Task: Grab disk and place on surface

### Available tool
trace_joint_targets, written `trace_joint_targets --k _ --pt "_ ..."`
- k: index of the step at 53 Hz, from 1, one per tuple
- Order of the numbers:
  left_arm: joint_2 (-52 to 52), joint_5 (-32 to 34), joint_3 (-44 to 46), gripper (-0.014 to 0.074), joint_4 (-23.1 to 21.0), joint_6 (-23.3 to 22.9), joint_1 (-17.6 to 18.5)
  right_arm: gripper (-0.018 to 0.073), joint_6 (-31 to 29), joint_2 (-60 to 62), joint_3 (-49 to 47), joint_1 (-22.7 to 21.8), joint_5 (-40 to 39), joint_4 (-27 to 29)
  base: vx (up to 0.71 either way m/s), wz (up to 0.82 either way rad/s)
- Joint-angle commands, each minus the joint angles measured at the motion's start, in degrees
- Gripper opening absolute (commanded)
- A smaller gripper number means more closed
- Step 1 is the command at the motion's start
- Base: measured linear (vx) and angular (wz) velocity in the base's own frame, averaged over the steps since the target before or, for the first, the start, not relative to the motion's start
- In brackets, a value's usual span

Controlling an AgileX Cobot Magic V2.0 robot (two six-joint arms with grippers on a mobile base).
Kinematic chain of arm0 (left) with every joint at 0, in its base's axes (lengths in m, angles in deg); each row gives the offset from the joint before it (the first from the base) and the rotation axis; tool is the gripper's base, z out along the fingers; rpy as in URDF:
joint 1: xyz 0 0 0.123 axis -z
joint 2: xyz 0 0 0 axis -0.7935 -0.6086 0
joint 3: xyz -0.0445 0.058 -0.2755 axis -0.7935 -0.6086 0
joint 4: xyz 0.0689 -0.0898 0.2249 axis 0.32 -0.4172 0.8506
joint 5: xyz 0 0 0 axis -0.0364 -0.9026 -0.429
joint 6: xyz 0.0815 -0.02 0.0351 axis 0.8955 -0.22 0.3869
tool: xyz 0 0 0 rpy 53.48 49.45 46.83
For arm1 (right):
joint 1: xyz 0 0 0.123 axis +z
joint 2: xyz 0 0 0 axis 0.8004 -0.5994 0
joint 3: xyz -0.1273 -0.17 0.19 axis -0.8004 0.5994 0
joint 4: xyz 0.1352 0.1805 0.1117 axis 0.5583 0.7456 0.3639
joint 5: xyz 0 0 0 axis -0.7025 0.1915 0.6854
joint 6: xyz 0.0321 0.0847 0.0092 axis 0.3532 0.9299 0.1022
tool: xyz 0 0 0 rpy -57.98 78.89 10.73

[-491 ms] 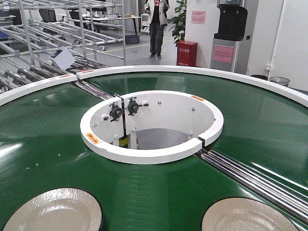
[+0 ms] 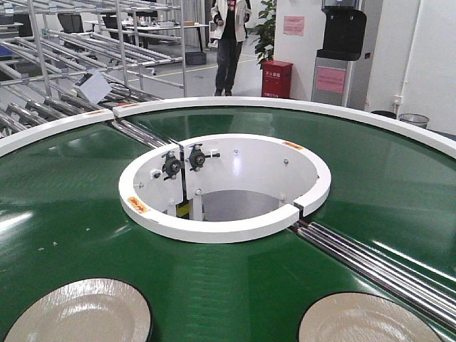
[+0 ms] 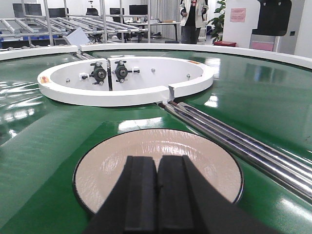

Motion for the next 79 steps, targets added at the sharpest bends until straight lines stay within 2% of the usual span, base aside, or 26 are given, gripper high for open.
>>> trace_joint_targets --k 1,12,16,20,23,28,31,35,41,46,51,57,66,79 --pt "0.96 4.77 -0.64 -0.0001 -0.26 -0.17 0.4 -0.0009 -0.45 0.66 1.07 -0.2 -4.82 -0.59 0.0 0.0" --pt "0.96 5.29 -0.64 -0.0001 -0.26 -0.17 0.41 -0.0009 -0.45 0.66 1.07 -0.2 -4.82 -0.59 0.0 0.0" --pt "0.96 9.23 -0.24 -0.0001 -0.26 -0.17 0.41 -0.0009 -0.45 0.66 1.07 -0.22 -4.88 -0.59 0.0 0.0" --pt "0.96 12.97 -0.19 -0.0001 -0.26 -0.17 0.41 -0.0009 -0.59 0.66 1.02 -0.22 -8.71 -0.59 0.0 0.0" --pt "0.96 18.77 -0.07 -0.0001 -0.26 -0.31 0.41 -0.0009 -0.59 0.66 1.02 -0.22 -12.51 -0.25 0.0 0.0" --pt "0.96 31.08 0.18 -0.0001 -2.29 -6.32 0.41 -0.0009 -0.59 0.66 0.02 -0.22 -16.98 0.42 0.0 0.0" --pt "0.96 33.48 2.2 -0.0001 -4.17 -10.41 0.41 -0.0009 -0.59 0.66 -1.92 -0.22 -16.86 1.36 0.0 0.0" --pt "0.23 28.72 8.43 -0.0001 -4.2 -11.45 0.41 -0.0009 -0.67 0.6 -7.93 -0.22 -15.38 2.08 0.0 0.0" --pt "-5.1 18.8 20.51 -0.0001 -3.78 -6.26 0.41 -0.0009 -3.34 -2.93 -19.09 -0.22 -13.64 1.61 0.0 0.0" --pt "-14.62 15.14 32.0 -0.0001 -3.84 -2.54 0.41 -0.0009 -6.06 -11.52 -29.94 -0.22 -11.34 1.56 0.0 0.0" --pt "-27.03 12.16 43.03 -0.0001 -4.33 -2.67 0.41 -0.0009 -8.03 -20.78 -38.09 -0.22 -10.0 1.33 0.0 0.0" --pt "-39.14 8.22 51.62 -0.0001 -4.33 -2.67 0.41 -0.0009 -8.88 -32.79 -44.75 -0.22 -10.75 1.38 0.0 0.0" --pt "-49.85 6.51 55.71 -0.0001 -4.33 -2.73 0.41 -0.0009 -8.17 -46.53 -48.27 -0.22 -14.1 1.46 0.0 0.0" --pt "-53.82 6.05 55.71 0.0025 -4.33 -2.73 0.59 0.001 -7.89 -55.09 -48.27 -0.22 -17.06 1.65 0.0 0.0"
